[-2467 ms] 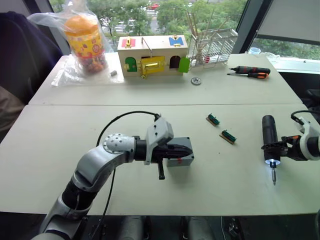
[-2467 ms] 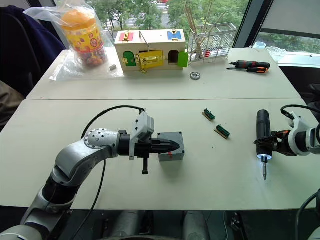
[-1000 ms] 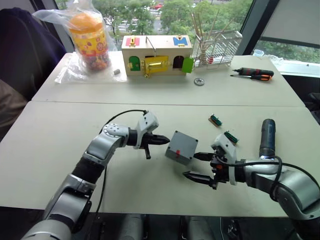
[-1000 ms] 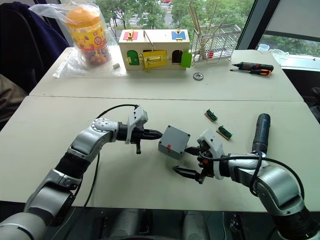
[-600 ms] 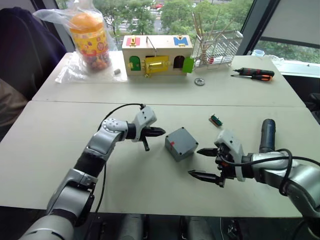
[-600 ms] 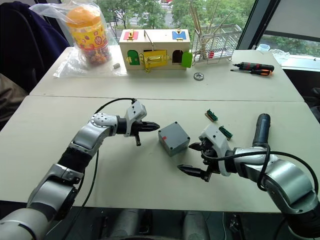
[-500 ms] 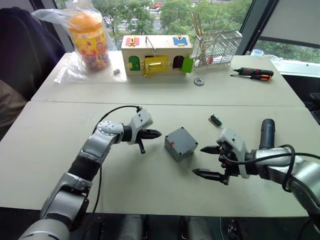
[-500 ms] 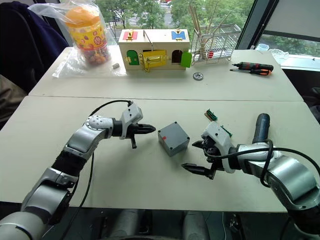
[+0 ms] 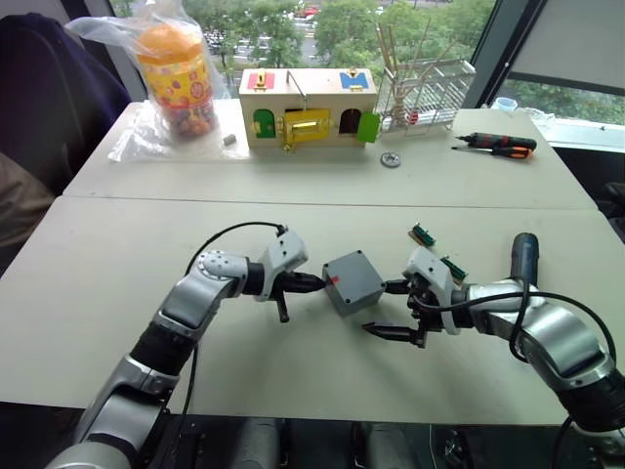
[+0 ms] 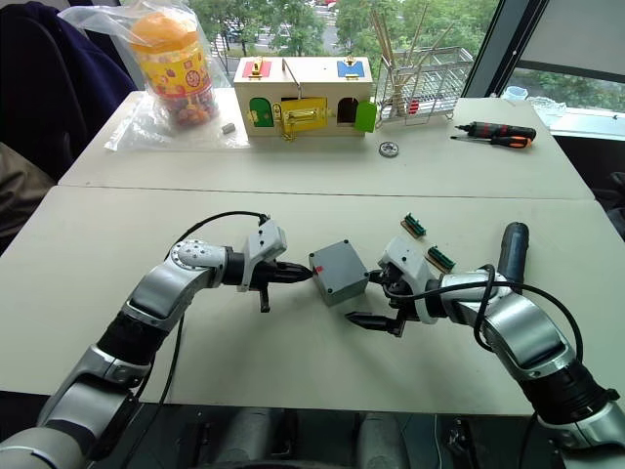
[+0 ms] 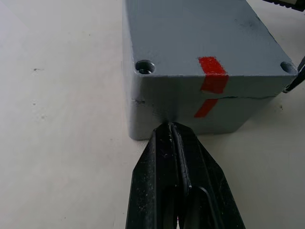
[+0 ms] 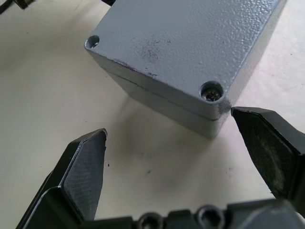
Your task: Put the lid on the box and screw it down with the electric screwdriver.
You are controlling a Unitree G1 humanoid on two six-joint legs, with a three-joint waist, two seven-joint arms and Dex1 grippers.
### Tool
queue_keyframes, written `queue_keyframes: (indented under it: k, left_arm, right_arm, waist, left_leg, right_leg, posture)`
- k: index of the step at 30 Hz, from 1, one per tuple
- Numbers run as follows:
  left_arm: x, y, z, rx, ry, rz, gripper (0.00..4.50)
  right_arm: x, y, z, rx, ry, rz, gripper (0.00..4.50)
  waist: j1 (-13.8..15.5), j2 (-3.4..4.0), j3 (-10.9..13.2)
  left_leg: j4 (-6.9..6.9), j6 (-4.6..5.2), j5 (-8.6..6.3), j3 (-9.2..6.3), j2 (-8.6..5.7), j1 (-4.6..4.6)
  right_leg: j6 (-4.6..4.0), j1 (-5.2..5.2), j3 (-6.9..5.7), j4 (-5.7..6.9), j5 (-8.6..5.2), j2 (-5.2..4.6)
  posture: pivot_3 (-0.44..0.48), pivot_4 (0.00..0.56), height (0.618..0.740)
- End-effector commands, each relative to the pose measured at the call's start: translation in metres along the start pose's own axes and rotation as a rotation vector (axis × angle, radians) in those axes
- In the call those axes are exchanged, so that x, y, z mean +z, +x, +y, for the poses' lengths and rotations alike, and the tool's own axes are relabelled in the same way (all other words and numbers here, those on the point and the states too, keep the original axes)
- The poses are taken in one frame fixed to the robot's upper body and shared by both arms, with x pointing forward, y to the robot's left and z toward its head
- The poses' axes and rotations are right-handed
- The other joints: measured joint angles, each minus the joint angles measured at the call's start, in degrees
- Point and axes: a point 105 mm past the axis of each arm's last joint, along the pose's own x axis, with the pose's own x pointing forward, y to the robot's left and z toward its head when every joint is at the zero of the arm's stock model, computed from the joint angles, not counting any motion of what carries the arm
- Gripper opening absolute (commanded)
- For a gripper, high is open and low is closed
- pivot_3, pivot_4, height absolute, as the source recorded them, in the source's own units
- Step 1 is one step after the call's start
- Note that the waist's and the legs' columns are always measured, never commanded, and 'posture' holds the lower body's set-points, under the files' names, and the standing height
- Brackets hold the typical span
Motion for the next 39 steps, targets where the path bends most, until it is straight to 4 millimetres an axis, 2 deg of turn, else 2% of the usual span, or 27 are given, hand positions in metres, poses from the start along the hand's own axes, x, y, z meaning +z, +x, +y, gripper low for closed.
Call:
queue_keyframes:
  k: [1,10,14,16,19,23,26,28,33,36,39]
  left_arm:
    - [0.012,0.001,0.000,-0.003,0.046,-0.027,0.00]
    - [0.010,0.007,-0.001,-0.012,0.046,-0.030,0.00]
    - [0.011,0.003,0.002,0.013,0.053,-0.032,0.00]
    - [0.019,-0.010,0.012,0.085,0.073,-0.060,0.00]
    - [0.032,-0.019,0.018,0.136,0.051,-0.130,0.00]
    - [0.051,-0.033,0.003,0.106,-0.052,-0.263,0.00]
    - [0.066,-0.045,-0.009,0.087,-0.100,-0.320,0.00]
    - [0.073,-0.044,-0.017,0.061,-0.086,-0.319,0.00]
    - [0.085,-0.030,-0.036,-0.016,-0.052,-0.322,0.00]
    - [0.086,-0.023,-0.042,-0.036,-0.050,-0.321,0.00]
    - [0.084,-0.019,-0.045,-0.047,-0.046,-0.310,0.00]
  right_arm:
    - [0.011,0.000,0.014,0.032,-0.022,-0.032,4.48]
    - [0.012,-0.001,0.020,0.013,-0.014,-0.019,4.48]
    - [0.009,-0.013,0.011,-0.057,-0.022,0.013,4.48]
    - [0.008,-0.034,-0.007,-0.196,0.005,0.011,4.48]
    - [0.009,-0.053,-0.024,-0.336,0.042,-0.007,4.48]
    - [0.020,-0.079,-0.042,-0.475,0.150,-0.162,4.48]
    - [0.010,-0.097,-0.070,-0.651,0.210,-0.220,4.48]
    - [0.003,-0.099,-0.084,-0.732,0.238,-0.239,4.48]
    - [-0.015,-0.091,-0.097,-0.792,0.281,-0.248,4.48]
    - [-0.020,-0.087,-0.098,-0.795,0.293,-0.260,3.79]
    - [-0.023,-0.082,-0.095,-0.783,0.305,-0.259,2.66]
  waist:
    - [0.02,0.00,0.00]
    - [0.05,0.00,0.00]
    - [0.14,0.00,0.00]
    - [0.20,0.00,0.00]
    - [0.03,-0.02,0.01]
    - [-0.02,-0.01,0.01]
    - [-0.01,-0.03,0.01]
    - [0.17,-0.02,0.01]
    - [0.02,0.00,0.00]
    - [-0.06,0.00,0.00]
    - [-0.03,0.01,0.00]
  left_leg:
    - [0.00,0.00,0.00,0.00,0.00,0.00]
    - [0.03,0.00,0.00,0.00,0.00,0.00]
    - [0.05,0.01,-0.01,-0.01,-0.01,-0.01]
    - [0.06,0.01,-0.01,-0.01,-0.01,-0.01]
    - [0.08,0.02,-0.01,-0.01,-0.01,-0.03]
    - [0.10,0.01,-0.02,-0.04,0.03,-0.03]
    - [0.09,0.01,-0.02,-0.03,0.03,-0.03]
    - [0.21,0.01,-0.02,-0.05,0.01,-0.03]
    - [0.26,0.01,-0.03,-0.03,-0.01,-0.03]
    - [0.25,0.01,-0.02,-0.02,0.00,-0.03]
    - [0.25,0.01,-0.02,-0.02,0.01,-0.03]
  right_leg:
    - [0.00,0.00,0.00,0.00,0.00,0.00]
    - [0.00,0.00,0.00,0.01,0.00,-0.01]
    - [0.00,0.00,0.00,0.01,0.00,-0.02]
    - [0.00,0.01,0.00,0.01,0.00,-0.02]
    - [0.00,0.01,0.00,0.02,0.00,-0.04]
    - [-0.01,0.01,0.00,0.04,0.00,-0.02]
    - [0.00,0.01,0.01,0.04,0.00,-0.03]
    - [0.00,0.06,0.00,0.08,0.00,-0.03]
    - [0.00,0.07,0.01,0.11,0.00,-0.02]
    - [0.00,0.06,0.02,0.11,0.00,-0.01]
    - [0.00,0.06,0.02,0.11,0.00,0.01]
  posture:
    - [0.000,0.150,0.706]
    - [0.000,0.150,0.706]
    - [0.000,0.150,0.706]
    - [0.000,0.150,0.706]
    - [0.000,0.150,0.706]
    - [0.000,0.150,0.706]
    - [0.000,0.150,0.706]
    - [0.000,0.150,0.706]
    - [0.000,0.150,0.706]
    - [0.000,0.150,0.706]
    - [0.000,0.150,0.706]
